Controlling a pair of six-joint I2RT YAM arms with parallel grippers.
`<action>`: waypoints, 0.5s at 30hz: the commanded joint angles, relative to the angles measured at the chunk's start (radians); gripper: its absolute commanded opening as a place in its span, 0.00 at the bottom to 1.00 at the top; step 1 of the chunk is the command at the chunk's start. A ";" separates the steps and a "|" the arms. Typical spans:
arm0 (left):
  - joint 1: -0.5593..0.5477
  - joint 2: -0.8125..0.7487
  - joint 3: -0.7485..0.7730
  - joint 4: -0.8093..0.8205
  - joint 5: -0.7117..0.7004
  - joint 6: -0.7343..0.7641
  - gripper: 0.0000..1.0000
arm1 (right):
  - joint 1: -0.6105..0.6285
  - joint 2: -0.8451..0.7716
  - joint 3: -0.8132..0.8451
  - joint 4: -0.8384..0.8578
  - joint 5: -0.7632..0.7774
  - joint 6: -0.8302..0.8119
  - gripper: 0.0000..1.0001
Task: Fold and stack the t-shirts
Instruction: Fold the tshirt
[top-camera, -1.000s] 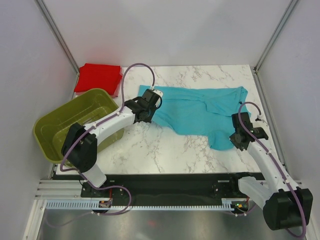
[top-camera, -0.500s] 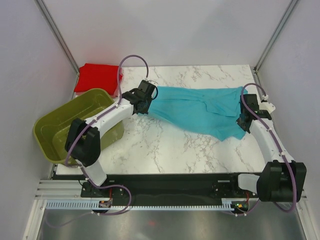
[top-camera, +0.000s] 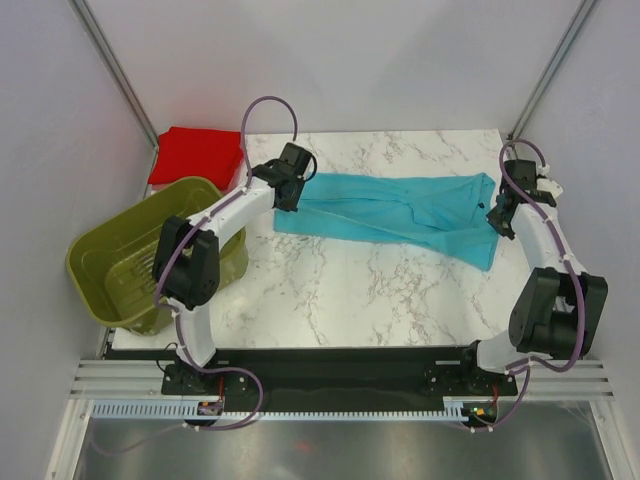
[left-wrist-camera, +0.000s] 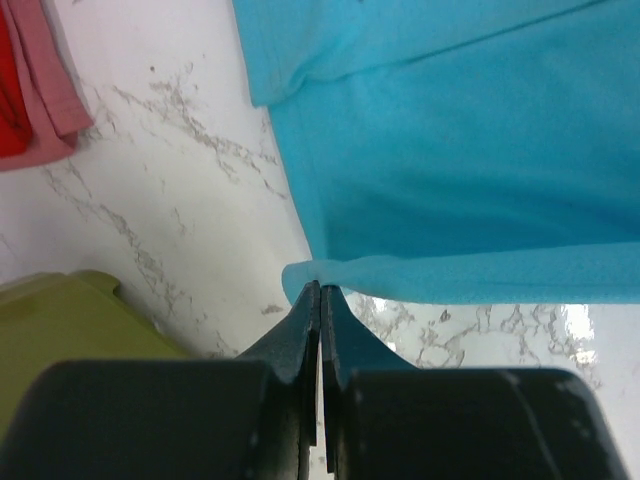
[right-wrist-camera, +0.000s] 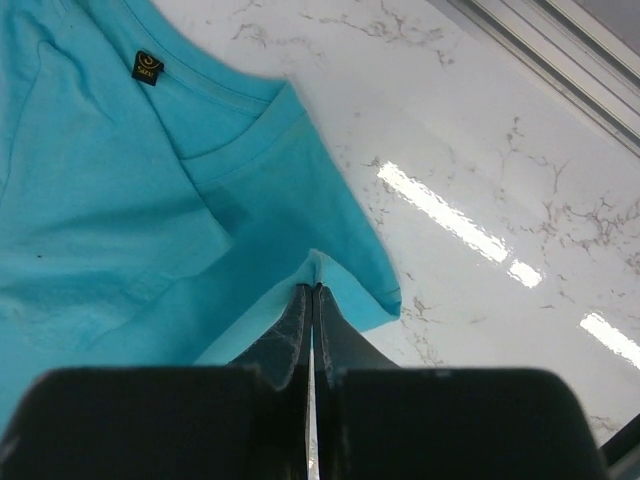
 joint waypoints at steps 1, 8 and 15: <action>0.008 0.058 0.092 -0.007 -0.016 0.047 0.02 | -0.005 0.054 0.102 0.028 0.001 -0.007 0.00; 0.035 0.159 0.202 -0.043 -0.016 0.050 0.02 | -0.005 0.201 0.253 0.024 -0.046 -0.060 0.00; 0.057 0.210 0.242 -0.055 -0.005 0.079 0.02 | 0.003 0.302 0.316 0.067 -0.124 -0.117 0.00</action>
